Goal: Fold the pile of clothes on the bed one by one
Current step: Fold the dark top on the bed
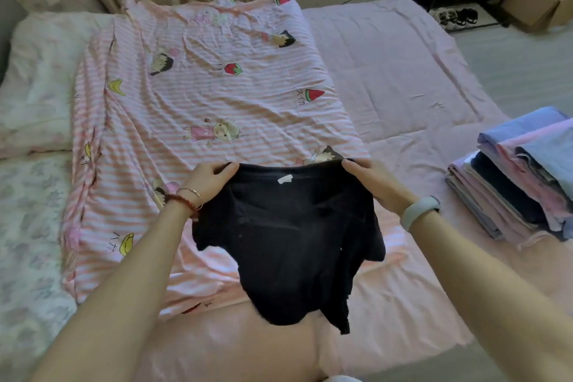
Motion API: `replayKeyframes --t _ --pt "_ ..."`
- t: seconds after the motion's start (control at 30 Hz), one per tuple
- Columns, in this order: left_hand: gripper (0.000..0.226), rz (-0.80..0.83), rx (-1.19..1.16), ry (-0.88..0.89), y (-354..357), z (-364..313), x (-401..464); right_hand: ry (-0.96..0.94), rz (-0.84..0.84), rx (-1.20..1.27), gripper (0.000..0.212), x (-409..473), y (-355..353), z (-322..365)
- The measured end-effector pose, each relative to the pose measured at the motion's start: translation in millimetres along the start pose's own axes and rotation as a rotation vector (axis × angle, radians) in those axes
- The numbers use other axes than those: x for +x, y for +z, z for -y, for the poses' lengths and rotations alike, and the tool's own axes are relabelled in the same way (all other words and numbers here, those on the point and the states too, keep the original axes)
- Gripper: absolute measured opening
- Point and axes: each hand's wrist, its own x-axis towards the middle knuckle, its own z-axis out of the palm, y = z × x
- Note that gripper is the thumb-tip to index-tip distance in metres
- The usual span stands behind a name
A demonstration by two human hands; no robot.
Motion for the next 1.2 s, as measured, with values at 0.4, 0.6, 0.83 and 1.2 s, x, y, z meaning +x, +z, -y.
replayKeyframes --t 0.4,0.6,0.83,1.2 --pt "0.03 -0.302 -0.225 -0.563 123 143 37 0.18 -0.271 -0.149 0.037 92 68 -135" --pt "0.038 -0.201 -0.214 -0.78 207 189 -38 0.512 -0.167 -0.172 0.037 37 87 -247" --pt "0.03 -0.289 -0.241 -0.621 228 187 -66 0.464 -0.223 -0.107 0.018 17 89 -270" --pt "0.033 -0.074 0.108 -0.746 190 237 -94 0.564 -0.086 -0.337 0.012 -27 66 -288"
